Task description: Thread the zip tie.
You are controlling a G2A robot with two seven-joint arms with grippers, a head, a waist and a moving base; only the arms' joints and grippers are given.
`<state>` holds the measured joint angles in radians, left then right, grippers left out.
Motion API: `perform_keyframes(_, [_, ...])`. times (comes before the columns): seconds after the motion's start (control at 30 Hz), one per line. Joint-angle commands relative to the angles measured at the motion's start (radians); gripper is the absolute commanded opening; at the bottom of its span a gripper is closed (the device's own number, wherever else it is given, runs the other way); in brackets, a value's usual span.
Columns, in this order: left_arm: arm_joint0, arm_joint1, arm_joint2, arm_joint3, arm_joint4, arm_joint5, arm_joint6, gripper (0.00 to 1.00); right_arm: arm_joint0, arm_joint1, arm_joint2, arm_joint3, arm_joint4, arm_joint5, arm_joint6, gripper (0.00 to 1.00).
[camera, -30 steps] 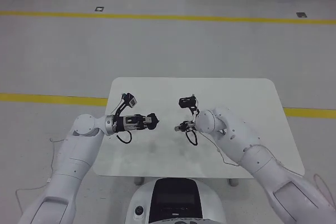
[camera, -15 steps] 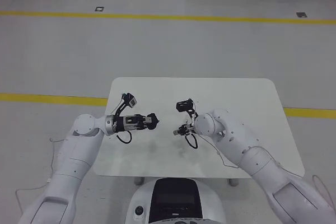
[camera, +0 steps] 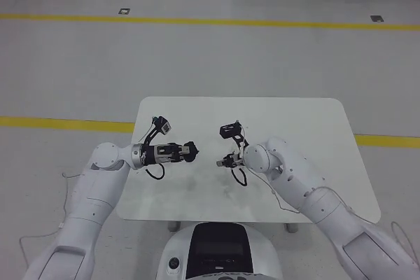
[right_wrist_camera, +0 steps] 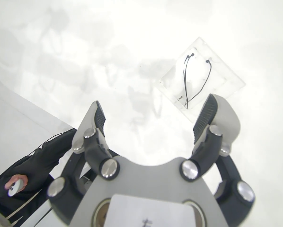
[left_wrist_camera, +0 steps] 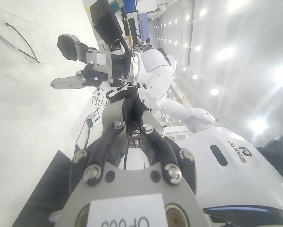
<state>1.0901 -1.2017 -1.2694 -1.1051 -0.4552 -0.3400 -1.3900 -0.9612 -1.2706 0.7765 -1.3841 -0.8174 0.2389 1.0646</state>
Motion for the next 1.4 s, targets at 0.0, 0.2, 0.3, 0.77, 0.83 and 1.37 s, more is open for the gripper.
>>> perform_keyframes(0.0, [0.000, 0.000, 0.000, 0.000, 0.000, 0.000, 0.000, 0.00, -0.002, 0.002, 0.007, -0.005, -0.015, 0.006, 0.010, 0.58])
perform_keyframes(0.2, [0.000, 0.000, 0.000, 0.000, 0.000, 0.000, 0.000, 0.00, -0.003, -0.001, 0.012, 0.006, -0.034, 0.022, 0.018, 0.41])
perform_keyframes(0.3, [0.000, 0.000, 0.000, 0.000, 0.000, 0.000, 0.000, 0.00, 0.000, -0.006, 0.010, 0.026, -0.032, 0.028, 0.006, 0.34])
perform_keyframes(0.77, [0.000, 0.000, 0.000, 0.000, 0.000, 0.000, 0.000, 0.00, 0.047, -0.048, -0.036, 0.164, -0.037, 0.052, -0.060, 0.15])
perform_keyframes(0.83, [0.000, 0.000, 0.000, 0.000, 0.000, 0.000, 0.000, 0.00, 0.056, -0.057, -0.050, 0.191, -0.041, 0.057, -0.068, 0.18])
perform_keyframes(1.37, [0.000, 0.000, 0.000, 0.000, 0.000, 0.000, 0.000, 0.00, 0.116, -0.128, -0.116, 0.373, -0.021, 0.072, -0.132, 0.22])
